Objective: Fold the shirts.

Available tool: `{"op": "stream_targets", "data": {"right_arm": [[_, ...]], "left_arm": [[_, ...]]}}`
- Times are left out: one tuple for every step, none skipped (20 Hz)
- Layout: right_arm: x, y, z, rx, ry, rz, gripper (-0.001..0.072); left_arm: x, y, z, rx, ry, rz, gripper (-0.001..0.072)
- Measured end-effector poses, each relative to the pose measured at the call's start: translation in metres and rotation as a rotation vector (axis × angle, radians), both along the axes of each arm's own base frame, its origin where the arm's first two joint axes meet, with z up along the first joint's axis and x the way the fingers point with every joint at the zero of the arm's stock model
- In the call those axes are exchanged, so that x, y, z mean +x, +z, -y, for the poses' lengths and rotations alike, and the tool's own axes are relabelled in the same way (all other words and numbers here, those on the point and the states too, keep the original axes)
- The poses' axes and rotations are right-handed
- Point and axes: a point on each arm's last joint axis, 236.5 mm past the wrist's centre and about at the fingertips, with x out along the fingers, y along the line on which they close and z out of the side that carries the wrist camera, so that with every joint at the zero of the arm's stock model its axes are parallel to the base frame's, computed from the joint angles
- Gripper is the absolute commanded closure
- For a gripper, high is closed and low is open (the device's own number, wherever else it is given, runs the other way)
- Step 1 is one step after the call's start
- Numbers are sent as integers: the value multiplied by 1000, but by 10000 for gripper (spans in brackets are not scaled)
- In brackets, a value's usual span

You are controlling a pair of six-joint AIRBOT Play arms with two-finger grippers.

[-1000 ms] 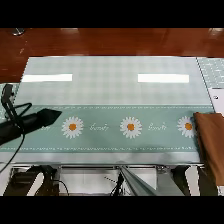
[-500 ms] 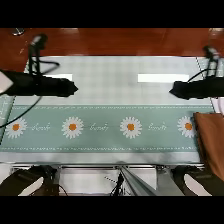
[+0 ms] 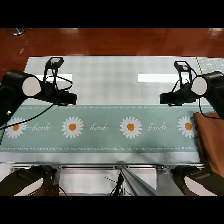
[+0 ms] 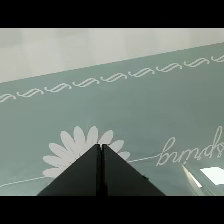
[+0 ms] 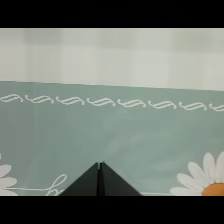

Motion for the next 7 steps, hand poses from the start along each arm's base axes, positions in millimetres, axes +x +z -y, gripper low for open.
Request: {"op": "stream_targets", "data": {"right_arm": [[0,0,1,-8,0,-1,685],[0,-1,1,-12,2,0,685],[0,-1,2,-15,1,-2,685],[0,-1,3,-19,1,-1,685],[0,-1,3,-21,2,-2,685],[0,-1,3,-23,2,-1,685],[0,-1,3,-24,2,-2,685]], "left_arm": [[0,-1,-1,5,2,-3,688],[-1,-3,-2,11,3,-8,688],[-1,-3,-3,15,3,-10,688],[-1,-4,-3,18,5,-12,688],[0,-4,-4,19,6,-11,688],[0,-5,-4,21,6,-12,688],[0,-5,-4,21,6,-12,688]]}}
